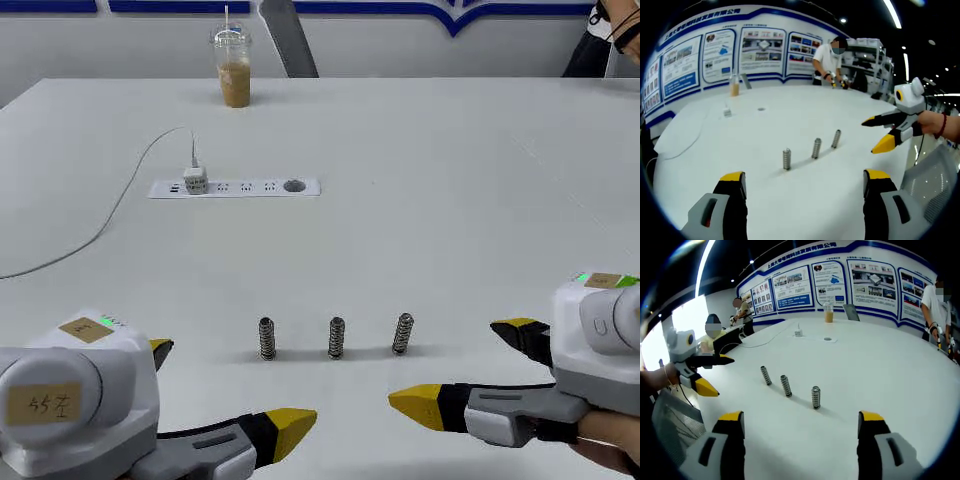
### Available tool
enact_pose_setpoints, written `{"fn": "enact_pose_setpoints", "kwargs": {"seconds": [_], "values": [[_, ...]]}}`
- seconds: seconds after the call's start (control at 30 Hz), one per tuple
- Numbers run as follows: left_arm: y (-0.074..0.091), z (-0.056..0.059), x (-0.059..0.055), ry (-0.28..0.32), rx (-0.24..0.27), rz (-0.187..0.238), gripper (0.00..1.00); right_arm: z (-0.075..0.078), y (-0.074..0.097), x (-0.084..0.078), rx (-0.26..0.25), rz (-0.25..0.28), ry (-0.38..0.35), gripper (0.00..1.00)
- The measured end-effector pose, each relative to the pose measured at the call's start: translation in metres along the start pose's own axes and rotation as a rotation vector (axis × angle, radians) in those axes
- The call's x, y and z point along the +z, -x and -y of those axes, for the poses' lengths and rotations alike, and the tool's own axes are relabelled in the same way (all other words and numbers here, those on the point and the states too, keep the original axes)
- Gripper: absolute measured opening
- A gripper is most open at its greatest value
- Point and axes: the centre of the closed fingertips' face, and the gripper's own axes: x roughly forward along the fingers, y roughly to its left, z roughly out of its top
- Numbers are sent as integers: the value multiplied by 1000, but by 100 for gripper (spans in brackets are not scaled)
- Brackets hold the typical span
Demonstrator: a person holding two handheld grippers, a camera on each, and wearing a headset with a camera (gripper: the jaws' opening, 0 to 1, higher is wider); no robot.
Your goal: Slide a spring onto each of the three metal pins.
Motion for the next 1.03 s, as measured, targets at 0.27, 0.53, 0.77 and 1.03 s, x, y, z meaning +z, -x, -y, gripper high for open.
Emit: {"fn": "enact_pose_setpoints", "kwargs": {"seconds": [0.27,0.53,0.77,1.03], "values": [[1,0,-2,-2,-1,-7,99,-4,1,-4,14,-8,-5,98],[1,2,-4,-2,-6,-15,98,-4,3,-4,15,-5,-1,99],[2,4,-6,-12,-11,-21,98,-6,3,-6,23,-11,5,98],[3,4,-5,-18,-11,-19,98,-9,4,-7,30,-10,9,98]]}}
